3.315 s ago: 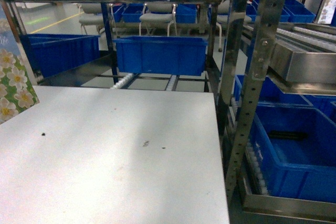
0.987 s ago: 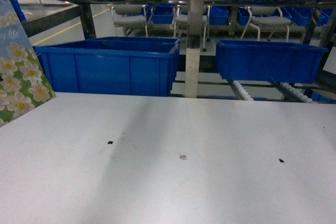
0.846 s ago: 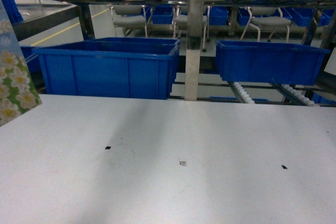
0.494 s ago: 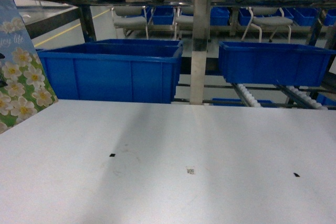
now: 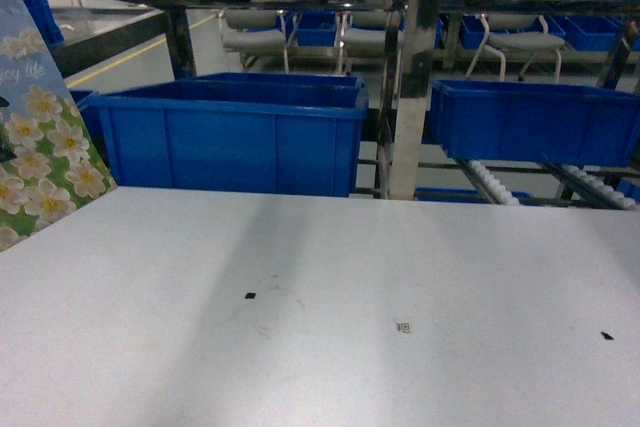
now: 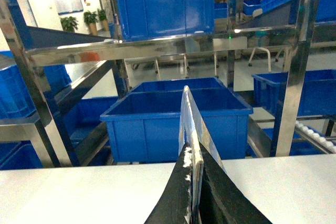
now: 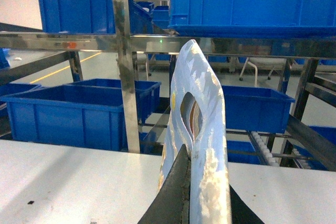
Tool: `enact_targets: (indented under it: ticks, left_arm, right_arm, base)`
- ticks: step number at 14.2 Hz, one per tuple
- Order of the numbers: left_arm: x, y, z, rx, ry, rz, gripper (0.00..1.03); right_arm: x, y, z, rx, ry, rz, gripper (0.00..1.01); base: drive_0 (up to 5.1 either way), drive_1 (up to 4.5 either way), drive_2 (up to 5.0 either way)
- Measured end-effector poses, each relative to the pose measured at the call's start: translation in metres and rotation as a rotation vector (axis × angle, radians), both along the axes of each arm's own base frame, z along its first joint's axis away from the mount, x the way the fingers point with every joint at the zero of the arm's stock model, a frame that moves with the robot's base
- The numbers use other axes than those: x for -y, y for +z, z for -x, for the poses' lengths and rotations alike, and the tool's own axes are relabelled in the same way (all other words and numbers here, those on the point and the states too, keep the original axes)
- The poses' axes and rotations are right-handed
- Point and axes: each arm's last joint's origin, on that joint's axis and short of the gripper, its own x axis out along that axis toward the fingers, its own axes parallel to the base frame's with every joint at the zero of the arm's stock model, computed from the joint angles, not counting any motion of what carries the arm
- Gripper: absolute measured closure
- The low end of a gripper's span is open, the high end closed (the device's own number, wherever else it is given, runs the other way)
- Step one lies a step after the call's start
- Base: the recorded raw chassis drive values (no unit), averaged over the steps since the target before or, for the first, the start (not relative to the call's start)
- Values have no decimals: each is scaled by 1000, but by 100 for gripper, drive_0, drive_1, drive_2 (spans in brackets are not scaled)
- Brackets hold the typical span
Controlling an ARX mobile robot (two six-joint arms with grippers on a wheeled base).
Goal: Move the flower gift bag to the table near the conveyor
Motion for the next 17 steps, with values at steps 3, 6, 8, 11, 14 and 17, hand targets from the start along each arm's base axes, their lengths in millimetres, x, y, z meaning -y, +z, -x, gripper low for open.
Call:
enact_targets:
  ticks: [3,6,8,11,14,17]
  left_arm:
    - [0,0,0,0,3,0,101]
    - [0,0,0,0,1,0,101]
    - [0,0,0,0,2,0,101]
    - [0,0,0,-1,2,-1,101]
    - [0,0,0,-1,2,-1,101]
    - [0,0,0,0,2,0,101]
  right_arm:
    - [3,-10,-9,-30,26,5,99]
    - [-4,-36,-44,-68,66,17,99]
    - [-2,-52,-68,-95,30,35,99]
    - [6,-93,-88,-203,-6,23,99]
    - [2,-119,-96,-272,-32,19,99]
    - [1,-136,-107,-334,-48,10,99]
  base:
    - [0,0,0]
    - [0,0,0]
    - [0,0,0]
    - [0,0,0]
    - [0,0,0]
    - [0,0,0]
